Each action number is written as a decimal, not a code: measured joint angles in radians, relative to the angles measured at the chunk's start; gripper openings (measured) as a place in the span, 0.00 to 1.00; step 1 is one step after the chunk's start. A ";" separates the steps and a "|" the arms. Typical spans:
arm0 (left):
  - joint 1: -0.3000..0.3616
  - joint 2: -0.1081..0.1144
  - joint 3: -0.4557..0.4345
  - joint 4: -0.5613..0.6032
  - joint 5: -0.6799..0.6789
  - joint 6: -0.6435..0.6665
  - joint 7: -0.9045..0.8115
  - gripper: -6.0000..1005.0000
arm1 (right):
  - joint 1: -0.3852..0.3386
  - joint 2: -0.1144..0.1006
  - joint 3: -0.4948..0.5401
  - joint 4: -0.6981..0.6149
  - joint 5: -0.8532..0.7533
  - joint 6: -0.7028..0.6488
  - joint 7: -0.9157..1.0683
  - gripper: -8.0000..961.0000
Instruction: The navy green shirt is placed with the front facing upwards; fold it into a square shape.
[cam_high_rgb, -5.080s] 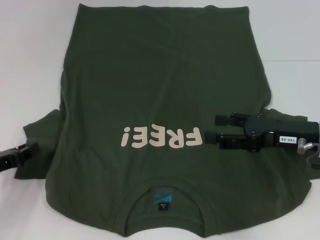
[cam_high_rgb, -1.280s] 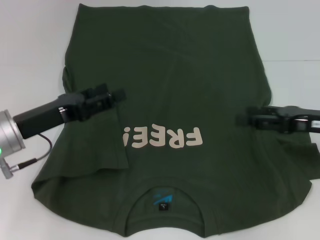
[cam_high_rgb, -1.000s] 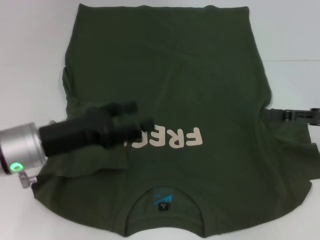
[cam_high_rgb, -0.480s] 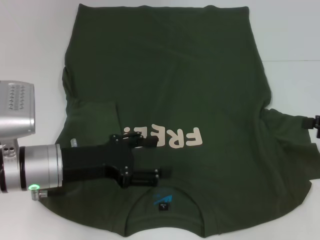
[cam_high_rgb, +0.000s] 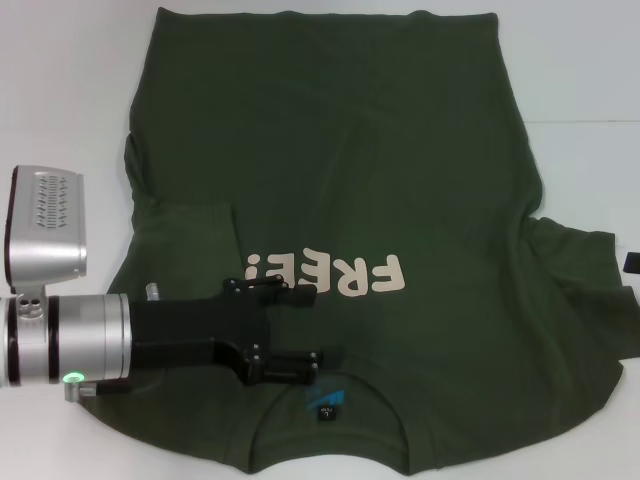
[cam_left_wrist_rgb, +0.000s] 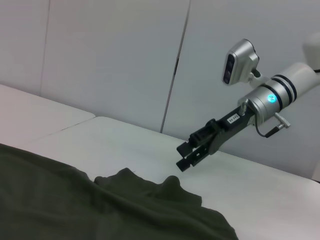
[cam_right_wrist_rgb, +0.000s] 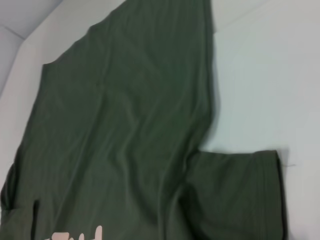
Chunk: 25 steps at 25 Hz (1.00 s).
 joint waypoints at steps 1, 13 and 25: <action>-0.001 0.000 0.000 0.000 0.000 -0.004 0.000 0.87 | 0.000 0.003 -0.003 0.005 0.000 0.012 -0.002 0.85; -0.006 0.001 -0.001 -0.004 0.000 -0.017 -0.002 0.87 | 0.020 0.035 -0.018 0.066 -0.001 0.115 -0.030 0.81; -0.008 0.003 -0.004 -0.004 0.000 -0.032 -0.005 0.87 | 0.039 0.058 -0.011 0.068 0.005 0.116 -0.032 0.76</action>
